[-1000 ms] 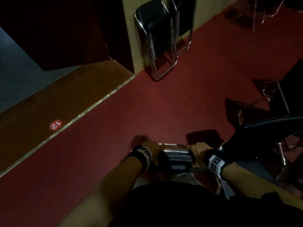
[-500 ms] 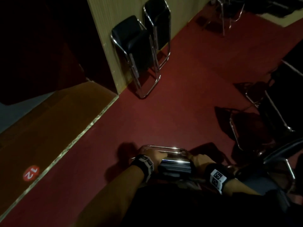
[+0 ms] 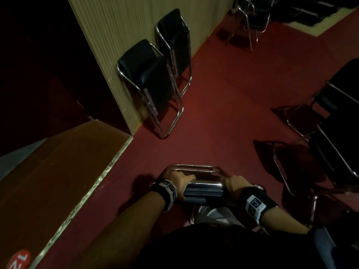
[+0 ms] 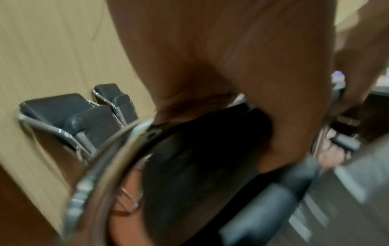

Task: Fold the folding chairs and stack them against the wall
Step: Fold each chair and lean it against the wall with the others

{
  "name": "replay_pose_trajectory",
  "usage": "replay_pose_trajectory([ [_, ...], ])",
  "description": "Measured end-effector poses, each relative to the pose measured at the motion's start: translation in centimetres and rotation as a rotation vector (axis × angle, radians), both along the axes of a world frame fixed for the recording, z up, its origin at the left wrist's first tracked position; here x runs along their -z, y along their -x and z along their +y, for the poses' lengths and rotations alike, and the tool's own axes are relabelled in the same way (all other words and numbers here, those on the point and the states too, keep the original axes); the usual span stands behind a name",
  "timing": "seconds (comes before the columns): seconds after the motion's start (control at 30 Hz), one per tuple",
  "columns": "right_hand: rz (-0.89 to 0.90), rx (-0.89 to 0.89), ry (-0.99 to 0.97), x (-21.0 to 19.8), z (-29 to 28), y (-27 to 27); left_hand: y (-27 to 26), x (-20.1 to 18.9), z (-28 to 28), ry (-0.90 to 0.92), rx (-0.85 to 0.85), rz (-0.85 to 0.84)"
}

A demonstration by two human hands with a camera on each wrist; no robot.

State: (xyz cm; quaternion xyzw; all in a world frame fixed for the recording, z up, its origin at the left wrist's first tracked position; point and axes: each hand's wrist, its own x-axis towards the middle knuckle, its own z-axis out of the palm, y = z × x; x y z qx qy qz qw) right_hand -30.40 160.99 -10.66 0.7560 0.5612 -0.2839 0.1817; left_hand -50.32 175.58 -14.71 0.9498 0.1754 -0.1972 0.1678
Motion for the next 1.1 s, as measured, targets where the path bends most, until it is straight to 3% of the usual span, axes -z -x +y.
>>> replay_pose_trajectory([
  [0.3, -0.001, -0.077, 0.000, -0.6, 16.1, -14.7, -14.0, -2.0, 14.3, -0.003, -0.008, -0.201],
  [0.43, 0.030, -0.114, 0.103, 0.5, 21.3, -18.6, -17.4, 0.3, 18.8, 0.052, -0.010, -0.201],
  [0.57, 0.063, -0.075, 0.079, 0.1, 29.3, -21.1, -20.4, -0.6, 27.5, 0.077, -0.037, -0.127],
  [0.7, 0.012, -0.101, 0.158, 2.3, 34.6, -22.2, -21.3, 1.6, 33.0, 0.124, -0.008, -0.102],
  [0.87, -0.104, -0.187, 0.083, 0.2, 46.1, -26.0, -23.5, 0.1, 42.4, 0.247, -0.144, -0.081],
  [1.1, -0.053, -0.360, 0.247, 0.0, 55.0, -25.7, -21.7, 2.2, 45.5, 0.332, -0.328, -0.119],
])
